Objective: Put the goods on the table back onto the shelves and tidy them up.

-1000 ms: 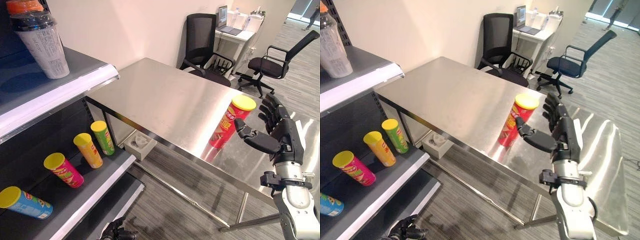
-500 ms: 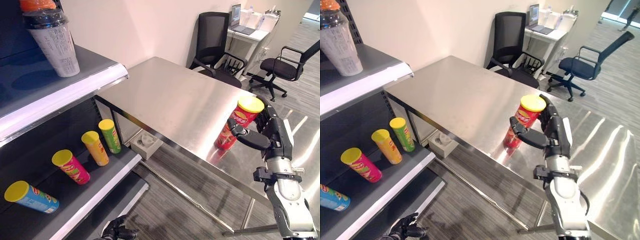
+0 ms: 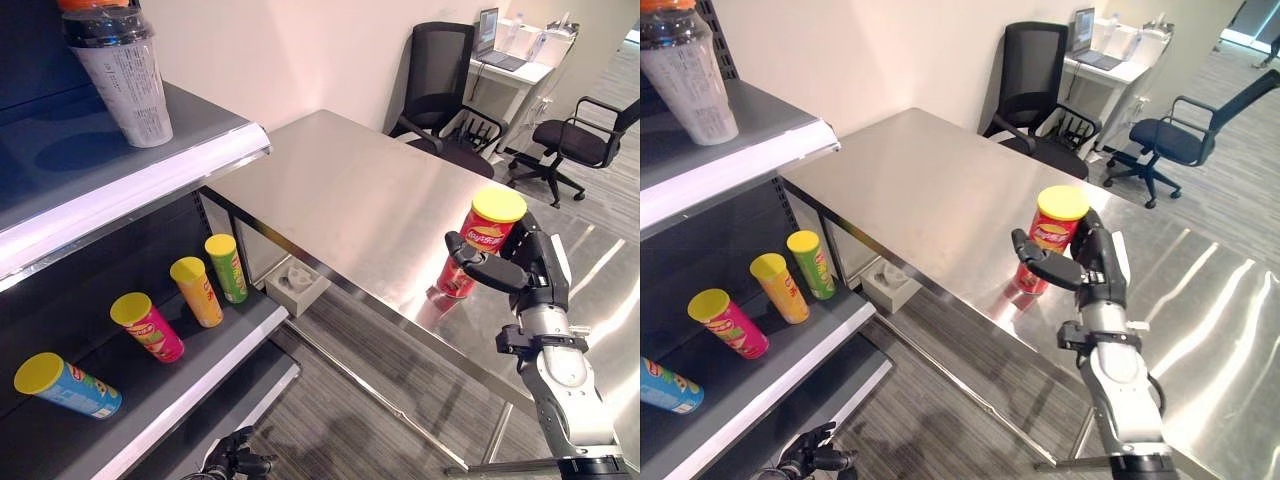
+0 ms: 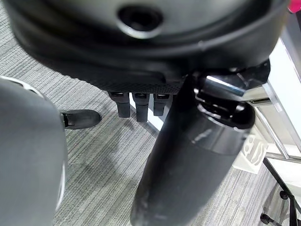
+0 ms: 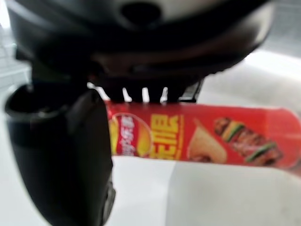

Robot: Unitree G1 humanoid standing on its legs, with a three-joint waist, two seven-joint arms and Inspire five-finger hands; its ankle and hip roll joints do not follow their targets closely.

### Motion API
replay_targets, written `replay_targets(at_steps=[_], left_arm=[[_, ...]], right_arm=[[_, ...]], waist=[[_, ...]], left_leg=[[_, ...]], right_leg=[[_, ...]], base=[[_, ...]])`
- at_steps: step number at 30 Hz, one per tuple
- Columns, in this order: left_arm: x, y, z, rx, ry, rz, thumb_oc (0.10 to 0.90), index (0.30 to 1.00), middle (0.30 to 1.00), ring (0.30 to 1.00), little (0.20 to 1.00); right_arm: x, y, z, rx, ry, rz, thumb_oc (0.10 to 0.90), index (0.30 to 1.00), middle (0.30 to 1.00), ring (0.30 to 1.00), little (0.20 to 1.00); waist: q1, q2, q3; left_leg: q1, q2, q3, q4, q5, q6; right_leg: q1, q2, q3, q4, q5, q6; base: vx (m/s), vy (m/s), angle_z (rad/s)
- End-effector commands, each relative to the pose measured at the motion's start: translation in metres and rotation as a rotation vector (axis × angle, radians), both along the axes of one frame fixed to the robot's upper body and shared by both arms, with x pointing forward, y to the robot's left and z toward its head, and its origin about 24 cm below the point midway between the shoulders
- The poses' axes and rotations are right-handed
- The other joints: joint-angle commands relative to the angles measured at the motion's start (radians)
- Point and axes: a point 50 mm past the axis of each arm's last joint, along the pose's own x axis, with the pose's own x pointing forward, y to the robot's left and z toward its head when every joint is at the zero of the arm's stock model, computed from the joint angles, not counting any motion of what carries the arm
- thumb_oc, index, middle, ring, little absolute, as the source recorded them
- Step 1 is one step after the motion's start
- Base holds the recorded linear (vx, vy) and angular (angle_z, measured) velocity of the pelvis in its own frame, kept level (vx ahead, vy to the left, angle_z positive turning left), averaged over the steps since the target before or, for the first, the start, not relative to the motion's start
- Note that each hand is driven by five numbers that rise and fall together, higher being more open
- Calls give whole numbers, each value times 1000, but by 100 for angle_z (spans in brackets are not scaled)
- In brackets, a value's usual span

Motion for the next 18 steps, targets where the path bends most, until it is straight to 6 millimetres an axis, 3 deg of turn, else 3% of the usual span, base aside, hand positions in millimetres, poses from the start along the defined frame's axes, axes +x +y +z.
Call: replay_targets(at_steps=[1,18], left_arm=[[-32,-1,-8,12,104,-49,800,900,900,900,900],[-31,1,-8,38,107,-27,800,900,900,900,900]], right_arm=[[14,-8,68,-75,-272,-23,400,300,300,300,300],[0,-16,66,-127,-339,-229,400,300,300,300,300]], waist=[[69,32,-18],[59,53,-26]], left_leg=[[12,35,-12,5,-42,14],[32,44,-17,5,-45,14]], right_leg=[[91,3,-1,38,231,31],[102,4,-1,44,189,22]], base=[[2,2,5],[-2,-4,2]])
